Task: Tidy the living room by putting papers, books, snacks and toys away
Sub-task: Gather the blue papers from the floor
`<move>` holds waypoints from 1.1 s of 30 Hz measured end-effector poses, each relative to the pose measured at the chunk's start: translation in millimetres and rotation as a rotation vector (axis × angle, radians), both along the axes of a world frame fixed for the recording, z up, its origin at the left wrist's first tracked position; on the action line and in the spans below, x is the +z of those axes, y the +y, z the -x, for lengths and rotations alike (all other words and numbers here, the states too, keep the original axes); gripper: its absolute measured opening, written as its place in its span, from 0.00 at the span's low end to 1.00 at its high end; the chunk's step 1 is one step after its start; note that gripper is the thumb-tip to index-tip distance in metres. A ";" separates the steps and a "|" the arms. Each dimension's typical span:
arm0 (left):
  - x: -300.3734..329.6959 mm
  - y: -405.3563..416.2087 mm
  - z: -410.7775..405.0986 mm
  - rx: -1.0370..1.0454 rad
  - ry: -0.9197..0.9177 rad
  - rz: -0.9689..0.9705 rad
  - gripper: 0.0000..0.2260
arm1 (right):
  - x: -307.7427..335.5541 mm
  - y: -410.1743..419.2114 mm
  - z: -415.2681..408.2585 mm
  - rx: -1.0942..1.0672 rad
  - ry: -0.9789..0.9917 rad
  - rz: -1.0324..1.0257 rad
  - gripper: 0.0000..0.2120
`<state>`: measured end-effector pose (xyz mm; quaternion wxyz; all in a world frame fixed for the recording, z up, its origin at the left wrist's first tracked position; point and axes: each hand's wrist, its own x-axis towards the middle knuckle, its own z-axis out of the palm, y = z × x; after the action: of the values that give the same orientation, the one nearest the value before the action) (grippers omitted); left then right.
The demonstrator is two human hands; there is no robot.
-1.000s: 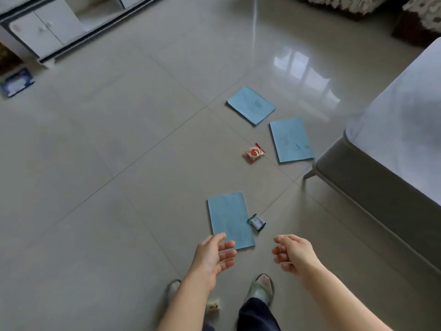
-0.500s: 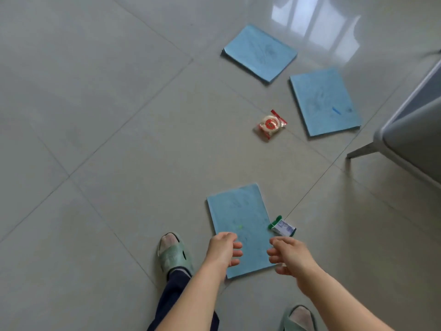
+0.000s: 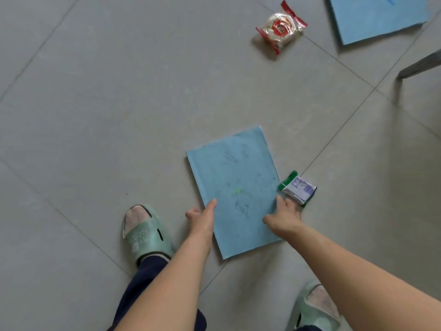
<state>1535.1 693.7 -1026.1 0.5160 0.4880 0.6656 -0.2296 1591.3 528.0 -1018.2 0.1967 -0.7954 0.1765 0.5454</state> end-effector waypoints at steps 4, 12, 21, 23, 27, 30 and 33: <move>-8.6 -7.1 -6.0 0.030 -0.124 0.109 0.15 | -5.1 -2.8 0.1 0.007 -0.001 0.010 0.34; 72.4 -4.4 -34.8 -0.627 -0.173 -0.309 0.12 | 56.7 10.9 -19.1 -0.111 -0.061 -0.045 0.28; 191.7 92.3 -110.6 -0.597 -0.319 -0.426 0.10 | 168.0 64.9 -96.3 -0.302 -0.191 -0.070 0.29; 213.5 115.1 -132.0 -0.536 -0.356 -0.397 0.10 | 189.6 79.0 -119.1 -0.351 -0.226 -0.095 0.29; 254.1 164.0 -185.2 -0.479 -0.464 -0.352 0.09 | 233.0 114.8 -173.2 -0.418 -0.276 -0.148 0.28; 282.6 191.1 -224.6 -0.486 -0.526 -0.331 0.08 | 257.2 137.6 -206.8 -0.485 -0.291 -0.190 0.27; 302.7 209.2 -260.5 -0.511 -0.562 -0.307 0.09 | 275.9 153.0 -234.2 -0.533 -0.302 -0.226 0.26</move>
<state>1795.6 902.9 -723.5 0.5255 0.7526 0.3825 -0.1059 1825.6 681.0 -742.3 0.4435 -0.7662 0.2857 0.3668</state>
